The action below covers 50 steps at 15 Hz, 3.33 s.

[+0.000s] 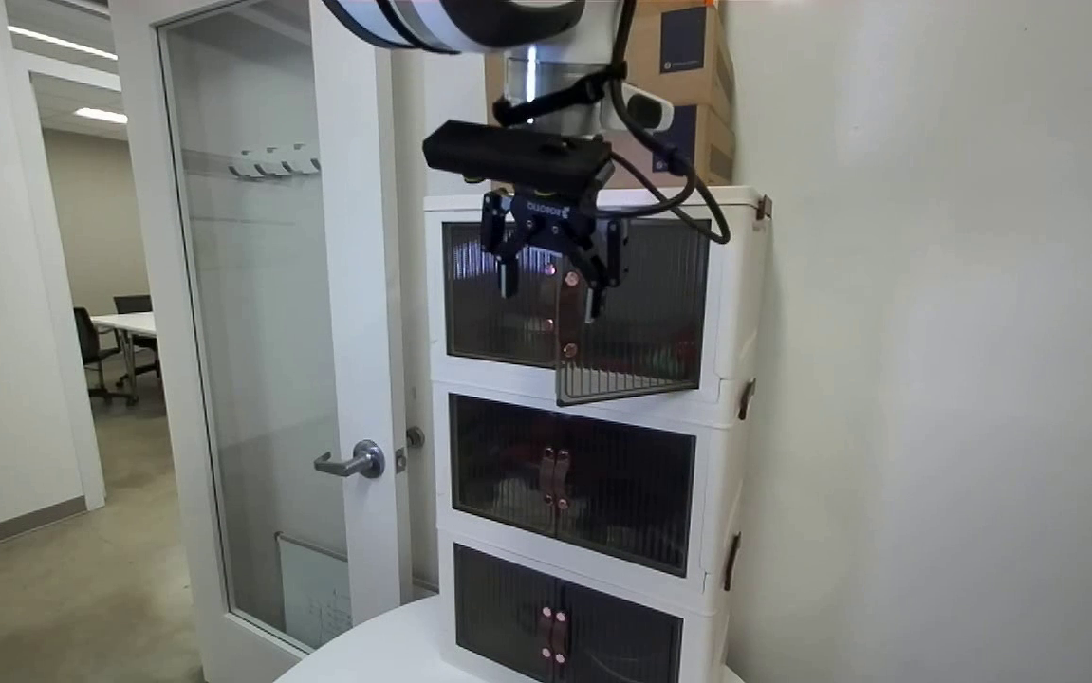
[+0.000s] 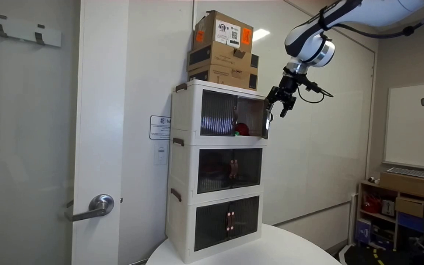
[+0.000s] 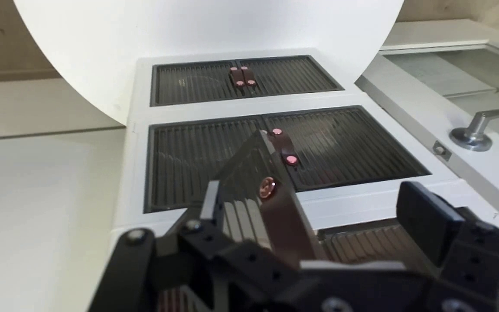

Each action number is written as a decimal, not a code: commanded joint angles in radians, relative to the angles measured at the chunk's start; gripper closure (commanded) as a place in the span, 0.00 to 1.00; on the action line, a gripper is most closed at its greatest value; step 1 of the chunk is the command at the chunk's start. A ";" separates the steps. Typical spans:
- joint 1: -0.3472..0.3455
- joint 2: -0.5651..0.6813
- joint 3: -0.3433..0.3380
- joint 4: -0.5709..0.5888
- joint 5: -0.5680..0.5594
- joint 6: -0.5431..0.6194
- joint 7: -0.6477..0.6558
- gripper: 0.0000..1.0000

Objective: Open the upper part of the cabinet door

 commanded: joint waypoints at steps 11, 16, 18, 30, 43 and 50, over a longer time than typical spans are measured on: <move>0.140 -0.191 -0.019 0.065 -0.427 -0.253 0.532 0.00; 0.198 -0.129 0.038 0.180 -0.479 -0.380 0.489 0.00; 0.225 -0.059 0.057 0.243 -0.525 -0.404 0.489 0.00; 0.408 0.413 -0.011 0.728 -0.709 -0.376 0.694 0.00; 0.441 0.534 -0.107 0.812 -0.884 -0.355 0.916 0.00; 0.442 0.534 -0.109 0.815 -0.884 -0.355 0.916 0.00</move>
